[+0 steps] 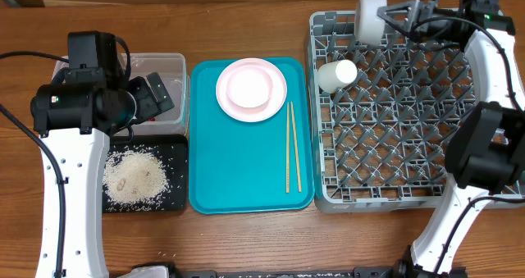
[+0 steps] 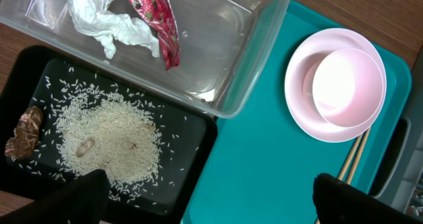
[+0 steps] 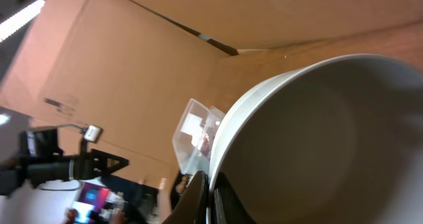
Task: Sort waste into correct bins and load items into the dishwasher
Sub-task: 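Lift the white bowl and carry it right into the dish rack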
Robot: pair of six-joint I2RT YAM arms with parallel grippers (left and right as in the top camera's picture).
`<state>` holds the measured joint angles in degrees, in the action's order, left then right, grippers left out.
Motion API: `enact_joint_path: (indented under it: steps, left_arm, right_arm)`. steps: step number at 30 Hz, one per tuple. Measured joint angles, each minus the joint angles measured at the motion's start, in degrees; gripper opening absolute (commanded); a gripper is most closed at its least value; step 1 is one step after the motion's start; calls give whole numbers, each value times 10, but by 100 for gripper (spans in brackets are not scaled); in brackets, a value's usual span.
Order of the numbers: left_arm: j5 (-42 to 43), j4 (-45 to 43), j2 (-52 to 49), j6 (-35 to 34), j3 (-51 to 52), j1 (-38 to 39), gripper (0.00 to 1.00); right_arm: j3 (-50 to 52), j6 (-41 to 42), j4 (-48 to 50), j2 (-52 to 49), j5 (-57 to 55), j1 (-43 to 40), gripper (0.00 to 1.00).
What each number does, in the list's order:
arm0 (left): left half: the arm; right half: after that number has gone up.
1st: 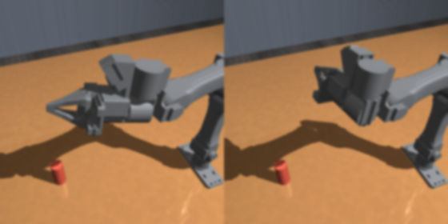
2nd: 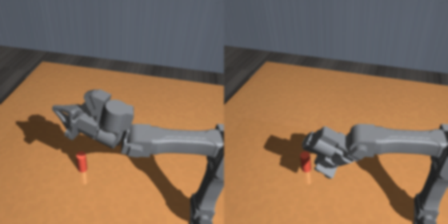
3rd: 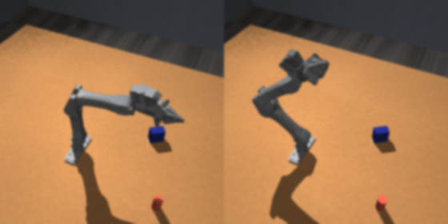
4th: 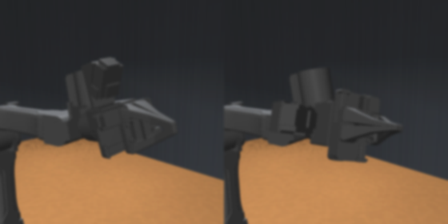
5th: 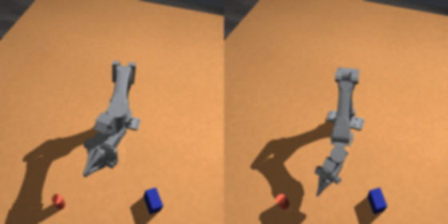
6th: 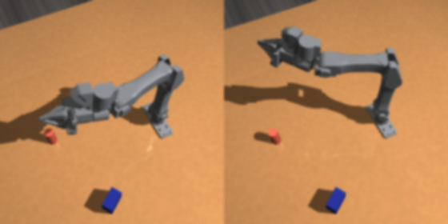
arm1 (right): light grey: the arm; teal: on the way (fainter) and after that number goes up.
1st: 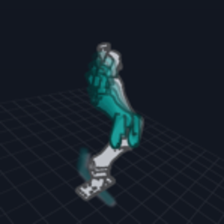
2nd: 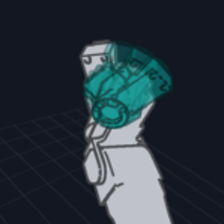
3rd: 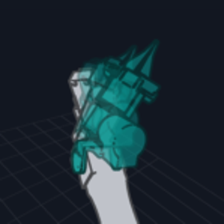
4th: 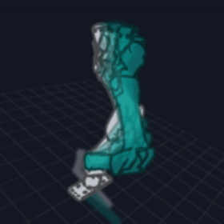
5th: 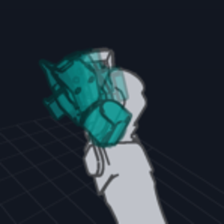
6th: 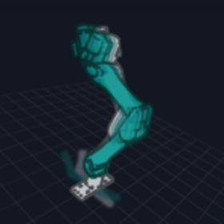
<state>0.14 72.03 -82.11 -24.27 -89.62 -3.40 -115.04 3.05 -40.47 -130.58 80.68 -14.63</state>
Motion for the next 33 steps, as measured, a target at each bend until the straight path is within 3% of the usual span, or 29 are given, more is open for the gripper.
enact_joint_path:
  steps: [10, 25, 31, 33]
  left_arm:
    - [0, 0, 0, 0, 0, 0, 100]
    - [0, 0, 0, 0, 0, 0, 100]
    - [0, 0, 0, 0, 0, 0, 100]
    - [0, 0, 0, 0, 0, 0, 100]
  right_arm:
    - [1, 0, -35, -33, 29, -14, 4]
    - [-1, 0, -102, -33, -44, -30, 5]
    - [0, -2, -130, -33, -75, -53, 60]
    - [0, 3, -132, -33, -82, -64, 69]
